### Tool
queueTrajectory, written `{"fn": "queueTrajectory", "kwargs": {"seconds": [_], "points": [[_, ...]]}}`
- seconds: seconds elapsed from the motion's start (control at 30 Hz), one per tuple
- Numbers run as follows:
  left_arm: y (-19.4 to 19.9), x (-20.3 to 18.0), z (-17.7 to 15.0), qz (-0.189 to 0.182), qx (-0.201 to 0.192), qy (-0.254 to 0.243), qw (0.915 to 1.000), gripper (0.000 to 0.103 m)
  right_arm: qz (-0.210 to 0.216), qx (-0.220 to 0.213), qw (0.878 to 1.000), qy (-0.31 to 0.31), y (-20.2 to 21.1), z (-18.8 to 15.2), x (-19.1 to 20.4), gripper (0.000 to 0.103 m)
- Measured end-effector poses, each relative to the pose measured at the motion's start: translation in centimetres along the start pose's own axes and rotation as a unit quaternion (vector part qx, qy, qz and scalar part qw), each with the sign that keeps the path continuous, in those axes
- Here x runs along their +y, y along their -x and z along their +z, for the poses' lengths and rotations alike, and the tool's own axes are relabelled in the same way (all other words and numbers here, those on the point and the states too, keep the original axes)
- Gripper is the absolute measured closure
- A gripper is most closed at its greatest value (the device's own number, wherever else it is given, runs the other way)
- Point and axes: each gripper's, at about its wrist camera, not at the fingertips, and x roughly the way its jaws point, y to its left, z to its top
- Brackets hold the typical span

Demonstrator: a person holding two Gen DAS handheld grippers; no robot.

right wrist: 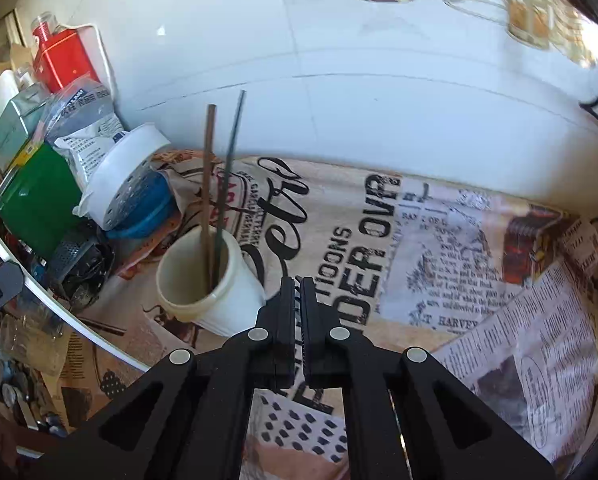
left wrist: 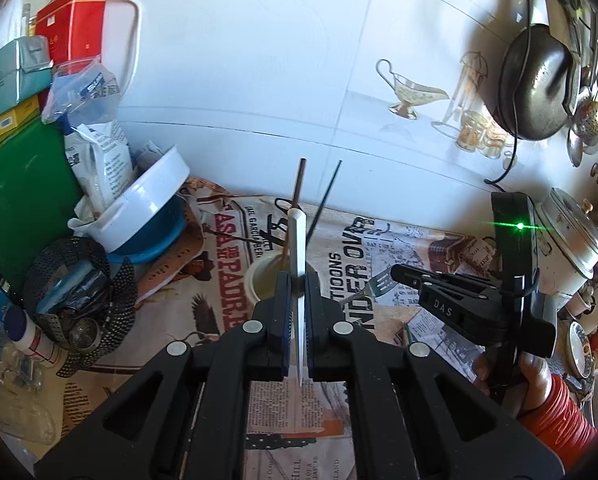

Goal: Organize utensils
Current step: 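Lift the fork and white chopstick and carry them over the white cup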

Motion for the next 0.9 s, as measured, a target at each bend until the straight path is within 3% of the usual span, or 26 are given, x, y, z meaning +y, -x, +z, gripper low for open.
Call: {"fn": "queueTrajectory", "kwargs": {"seconds": [0.4,0.67,0.9], "points": [[0.8,2.6,1.1,0.004,-0.017,0.013,0.9998,0.099,-0.001,-0.012,0.999,0.033,-1.3,2.0,3.1,0.099],[0.9,3.6,1.3,0.006,-0.015,0.019,0.9997,0.099,-0.016,-0.008,0.999,0.029,-2.6,2.5,3.4,0.094],[0.8,4.0,1.9,0.007,-0.017,0.017,0.9997,0.099,-0.026,-0.003,0.999,0.022,-2.9,2.9,3.3,0.096]]}}
